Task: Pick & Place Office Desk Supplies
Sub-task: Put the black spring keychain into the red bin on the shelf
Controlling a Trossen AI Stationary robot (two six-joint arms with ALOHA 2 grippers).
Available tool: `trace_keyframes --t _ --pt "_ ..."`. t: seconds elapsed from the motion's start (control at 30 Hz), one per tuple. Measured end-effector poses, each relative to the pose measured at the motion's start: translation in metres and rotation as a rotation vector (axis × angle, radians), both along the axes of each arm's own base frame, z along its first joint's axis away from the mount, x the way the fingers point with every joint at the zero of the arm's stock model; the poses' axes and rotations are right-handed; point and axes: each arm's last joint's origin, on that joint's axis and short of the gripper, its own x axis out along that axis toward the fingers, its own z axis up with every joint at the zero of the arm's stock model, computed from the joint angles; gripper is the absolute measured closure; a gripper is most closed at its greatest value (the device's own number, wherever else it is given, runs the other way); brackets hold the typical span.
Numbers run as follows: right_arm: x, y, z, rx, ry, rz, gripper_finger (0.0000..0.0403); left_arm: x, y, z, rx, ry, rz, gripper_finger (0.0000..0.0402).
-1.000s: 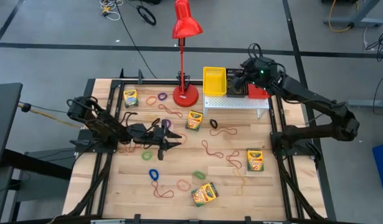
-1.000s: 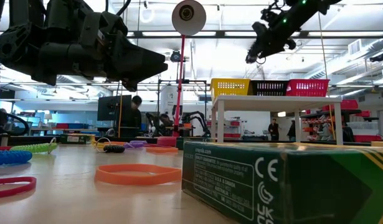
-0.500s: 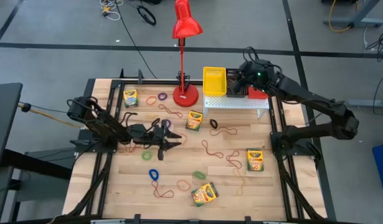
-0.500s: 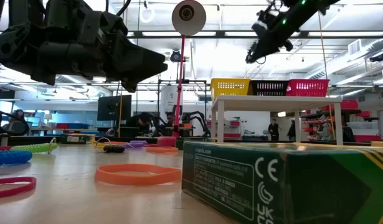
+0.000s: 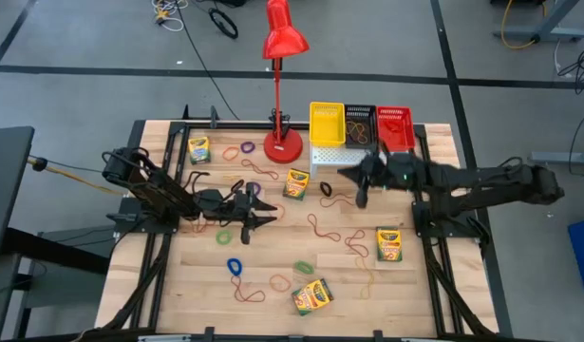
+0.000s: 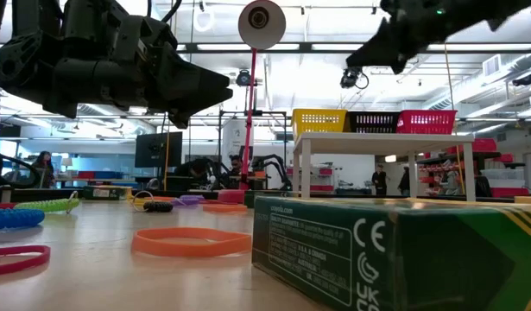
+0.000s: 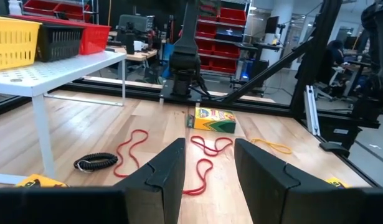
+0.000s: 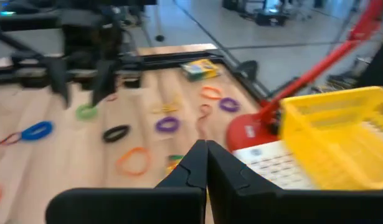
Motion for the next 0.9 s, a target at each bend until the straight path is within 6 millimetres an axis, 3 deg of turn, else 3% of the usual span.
trace_keyframes --t 0.27,0.47,0.67,0.9 --pt "-0.004 0.04 -0.026 -0.048 0.018 0.127 0.0399 0.014 -0.004 0.011 -0.097 -0.04 -0.075 0.0257" --pt "-0.013 0.057 -0.054 -0.038 -0.037 0.215 0.0394 0.033 -0.009 0.016 -0.089 0.049 -0.132 0.0268" --pt "-0.027 0.062 -0.082 -0.018 -0.112 0.256 0.0393 0.044 -0.012 0.011 -0.072 0.2 -0.128 0.0318" --pt "-0.036 0.06 -0.094 0.003 -0.202 0.256 0.0392 0.044 -0.026 0.011 -0.025 0.221 -0.157 0.0394"
